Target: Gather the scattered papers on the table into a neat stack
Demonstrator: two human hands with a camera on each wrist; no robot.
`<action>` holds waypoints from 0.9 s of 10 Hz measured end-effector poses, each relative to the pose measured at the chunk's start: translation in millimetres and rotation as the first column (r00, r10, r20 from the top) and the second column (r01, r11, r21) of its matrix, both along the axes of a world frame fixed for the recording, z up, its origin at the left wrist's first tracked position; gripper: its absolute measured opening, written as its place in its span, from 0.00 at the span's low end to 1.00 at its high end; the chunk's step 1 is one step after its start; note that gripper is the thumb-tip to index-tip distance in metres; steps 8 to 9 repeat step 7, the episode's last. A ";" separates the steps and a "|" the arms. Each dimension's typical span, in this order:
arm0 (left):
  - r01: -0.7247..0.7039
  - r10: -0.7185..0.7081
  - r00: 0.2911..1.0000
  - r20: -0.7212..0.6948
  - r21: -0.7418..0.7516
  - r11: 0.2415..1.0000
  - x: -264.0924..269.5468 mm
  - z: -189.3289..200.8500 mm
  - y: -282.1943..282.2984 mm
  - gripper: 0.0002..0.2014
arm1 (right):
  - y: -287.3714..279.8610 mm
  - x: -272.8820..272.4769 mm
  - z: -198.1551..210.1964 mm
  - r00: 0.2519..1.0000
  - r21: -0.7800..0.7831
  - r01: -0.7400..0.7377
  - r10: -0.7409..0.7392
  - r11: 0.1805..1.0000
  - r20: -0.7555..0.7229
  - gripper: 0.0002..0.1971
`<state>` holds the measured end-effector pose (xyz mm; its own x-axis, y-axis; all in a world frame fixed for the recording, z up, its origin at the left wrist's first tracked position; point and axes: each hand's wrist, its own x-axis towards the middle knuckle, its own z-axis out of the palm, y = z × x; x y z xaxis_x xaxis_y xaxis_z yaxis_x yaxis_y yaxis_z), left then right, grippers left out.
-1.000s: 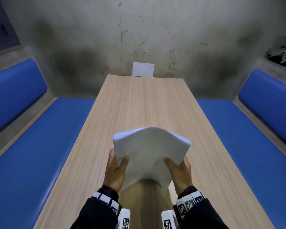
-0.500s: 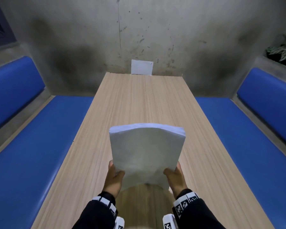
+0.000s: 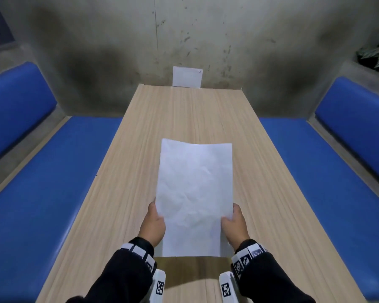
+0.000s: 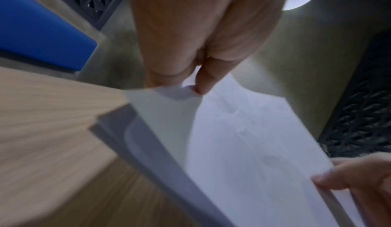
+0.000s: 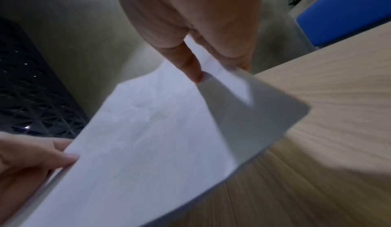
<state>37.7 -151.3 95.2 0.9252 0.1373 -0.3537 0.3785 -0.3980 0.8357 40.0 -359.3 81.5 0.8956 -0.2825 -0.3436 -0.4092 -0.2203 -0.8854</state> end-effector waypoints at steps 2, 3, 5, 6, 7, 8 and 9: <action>0.007 0.026 0.967 -0.255 0.129 0.992 -21.0 -38.6 -3.0 0.23 | 4.2 -25.2 -30.5 0.969 -0.061 -0.020 0.004 0.998 -0.249 0.27; -0.004 0.054 0.959 -0.277 0.177 0.984 -24.4 -55.7 1.3 0.22 | 4.8 -30.5 -40.1 0.958 -0.127 -0.027 -0.011 0.992 -0.288 0.25; -0.016 0.111 0.954 -0.277 0.325 0.946 -28.6 -59.6 -1.8 0.22 | 7.2 -32.3 -47.4 0.955 -0.350 -0.096 -0.013 0.932 -0.295 0.24; -0.025 0.116 0.955 -0.272 0.317 0.948 -26.4 -61.2 -4.5 0.26 | 8.2 -31.9 -47.9 0.957 -0.406 -0.123 0.000 0.905 -0.290 0.30; -0.117 0.185 0.952 -0.244 0.270 0.956 -24.1 -60.7 0.7 0.29 | 5.1 -30.0 -48.3 0.971 -0.376 -0.069 -0.025 0.924 -0.239 0.34; -0.117 0.185 0.952 -0.244 0.270 0.956 -24.1 -60.7 0.7 0.29 | 5.1 -30.0 -48.3 0.971 -0.376 -0.069 -0.025 0.924 -0.239 0.34; -0.117 0.185 0.952 -0.244 0.270 0.956 -24.1 -60.7 0.7 0.29 | 5.1 -30.0 -48.3 0.971 -0.376 -0.069 -0.025 0.924 -0.239 0.34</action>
